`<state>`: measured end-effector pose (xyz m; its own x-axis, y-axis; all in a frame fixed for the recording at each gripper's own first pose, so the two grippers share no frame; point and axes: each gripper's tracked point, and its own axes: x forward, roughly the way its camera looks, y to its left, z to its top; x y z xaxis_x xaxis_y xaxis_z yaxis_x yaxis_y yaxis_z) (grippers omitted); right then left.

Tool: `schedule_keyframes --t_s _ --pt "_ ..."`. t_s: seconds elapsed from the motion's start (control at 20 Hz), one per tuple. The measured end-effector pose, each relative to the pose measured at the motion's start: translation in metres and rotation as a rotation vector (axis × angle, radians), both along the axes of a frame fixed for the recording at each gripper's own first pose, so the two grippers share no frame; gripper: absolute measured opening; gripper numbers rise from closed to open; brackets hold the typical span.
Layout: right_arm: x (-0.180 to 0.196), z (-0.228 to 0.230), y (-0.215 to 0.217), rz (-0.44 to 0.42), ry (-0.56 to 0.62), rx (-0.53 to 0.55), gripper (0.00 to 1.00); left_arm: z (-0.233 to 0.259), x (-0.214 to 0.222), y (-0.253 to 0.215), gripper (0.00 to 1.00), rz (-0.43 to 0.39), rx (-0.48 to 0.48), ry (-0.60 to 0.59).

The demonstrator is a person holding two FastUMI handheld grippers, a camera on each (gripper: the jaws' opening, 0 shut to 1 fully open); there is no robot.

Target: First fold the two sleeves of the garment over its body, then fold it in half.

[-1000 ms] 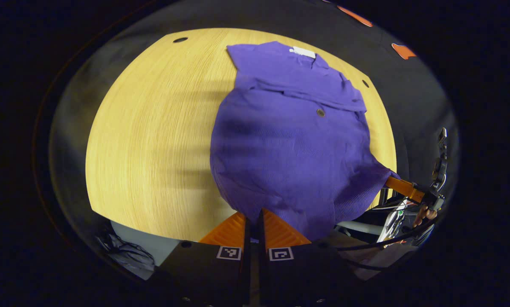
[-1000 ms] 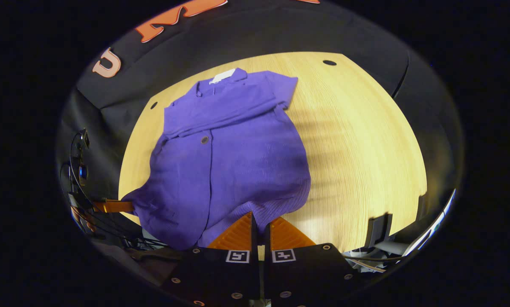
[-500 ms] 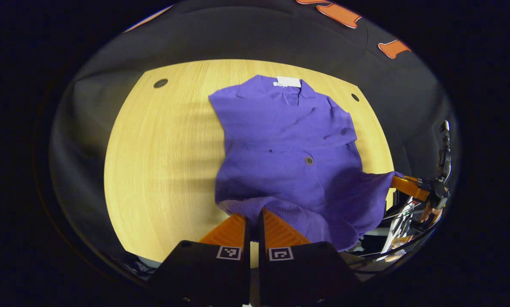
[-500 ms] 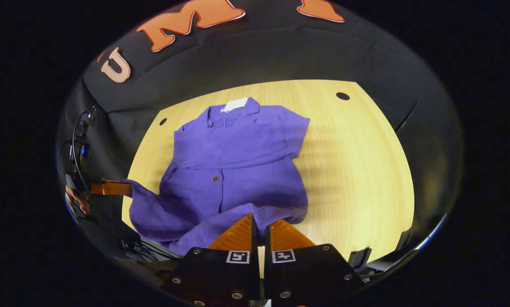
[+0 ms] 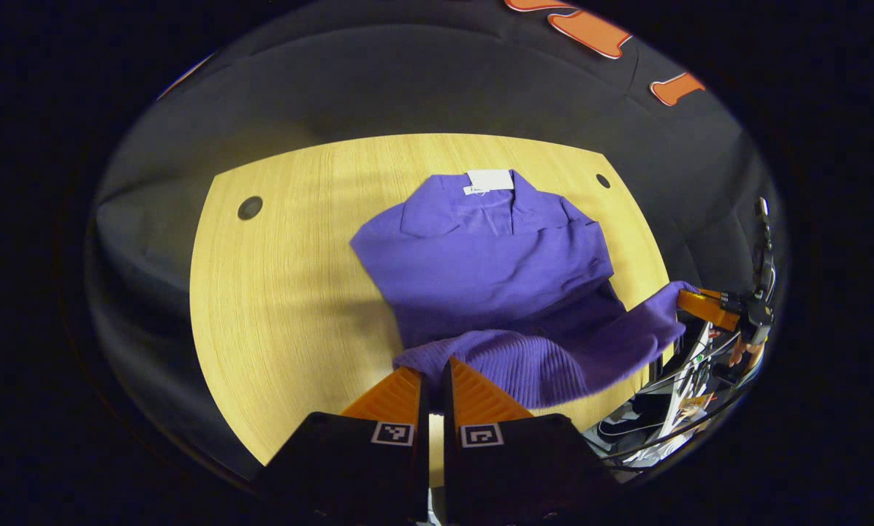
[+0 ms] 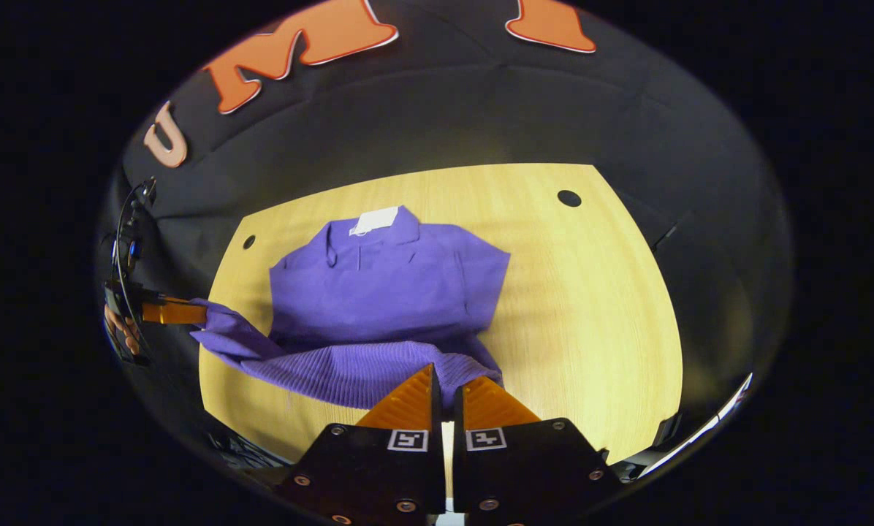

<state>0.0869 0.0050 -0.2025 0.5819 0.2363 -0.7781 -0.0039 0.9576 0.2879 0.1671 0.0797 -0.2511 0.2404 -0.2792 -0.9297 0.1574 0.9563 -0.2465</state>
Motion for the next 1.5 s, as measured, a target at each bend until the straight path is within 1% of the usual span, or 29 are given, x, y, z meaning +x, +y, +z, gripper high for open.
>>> schedule_keyframes --t_s 0.05,0.15,0.25,0.35,0.45,0.6,0.7,0.8,0.9,1.0,1.05,1.1,1.15,1.2,1.25,1.3,1.35,1.4,1.45,1.5 --pt "0.008 0.000 -0.001 -0.011 0.008 0.007 0.04 0.002 0.010 0.002 0.09 -0.004 0.000 -0.001" --pt "0.023 -0.001 -0.002 -0.006 0.029 0.021 0.04 0.002 0.030 -0.002 0.09 0.004 -0.011 -0.006" --pt "0.044 -0.005 -0.001 0.017 0.043 0.033 0.04 0.002 0.048 -0.004 0.09 0.022 -0.020 -0.008" --pt "0.066 -0.005 0.006 0.045 0.045 0.071 0.04 -0.003 0.065 -0.008 0.09 0.055 -0.020 -0.002" --pt "0.090 -0.003 0.013 0.068 0.042 0.105 0.05 -0.006 0.081 -0.008 0.09 0.076 -0.006 -0.009" --pt "0.124 -0.006 0.017 0.099 0.029 0.114 0.04 -0.011 0.105 -0.006 0.09 0.100 0.035 -0.040" --pt "0.143 -0.009 0.019 0.091 0.029 0.132 0.05 -0.019 0.123 -0.002 0.09 0.102 0.085 -0.063" --pt "0.163 -0.015 0.019 0.063 0.033 0.170 0.04 -0.028 0.139 0.001 0.09 0.111 0.126 -0.095" --pt "0.185 -0.019 0.021 0.031 0.021 0.236 0.04 -0.038 0.160 0.003 0.10 0.140 0.155 -0.148" --pt "0.208 -0.027 0.020 -0.012 0.009 0.279 0.05 -0.044 0.173 0.006 0.11 0.174 0.165 -0.190" --pt "0.214 -0.028 0.018 -0.041 -0.002 0.300 0.06 -0.046 0.180 0.006 0.13 0.196 0.164 -0.212" --pt "0.223 -0.029 0.015 -0.068 -0.016 0.310 0.08 -0.048 0.187 0.007 0.13 0.213 0.161 -0.242" --pt "0.233 -0.028 0.010 -0.097 -0.038 0.313 0.11 -0.048 0.191 0.006 0.16 0.227 0.156 -0.260" --pt "0.238 -0.026 0.007 -0.118 -0.055 0.319 0.12 -0.047 0.192 0.006 0.16 0.234 0.158 -0.275" --pt "0.243 -0.022 0.006 -0.138 -0.074 0.332 0.03 -0.044 0.199 0.008 0.19 0.244 0.170 -0.309" --pt "0.247 -0.019 0.005 -0.148 -0.083 0.347 0.17 -0.041 0.205 0.008 0.22 0.245 0.176 -0.342" --pt "0.248 -0.017 0.005 -0.156 -0.088 0.356 0.18 -0.035 0.210 0.008 0.27 0.238 0.184 -0.375" --pt "0.249 -0.016 0.004 -0.155 -0.099 0.354 0.17 -0.032 0.214 0.006 0.30 0.233 0.190 -0.395" --pt "0.247 -0.017 -0.001 -0.162 -0.108 0.332 0.17 -0.031 0.212 0.005 0.41 0.239 0.202 -0.403" --pt "0.244 -0.016 -0.007 -0.164 -0.120 0.307 0.17 -0.028 0.216 0.010 0.46 0.259 0.231 -0.433"
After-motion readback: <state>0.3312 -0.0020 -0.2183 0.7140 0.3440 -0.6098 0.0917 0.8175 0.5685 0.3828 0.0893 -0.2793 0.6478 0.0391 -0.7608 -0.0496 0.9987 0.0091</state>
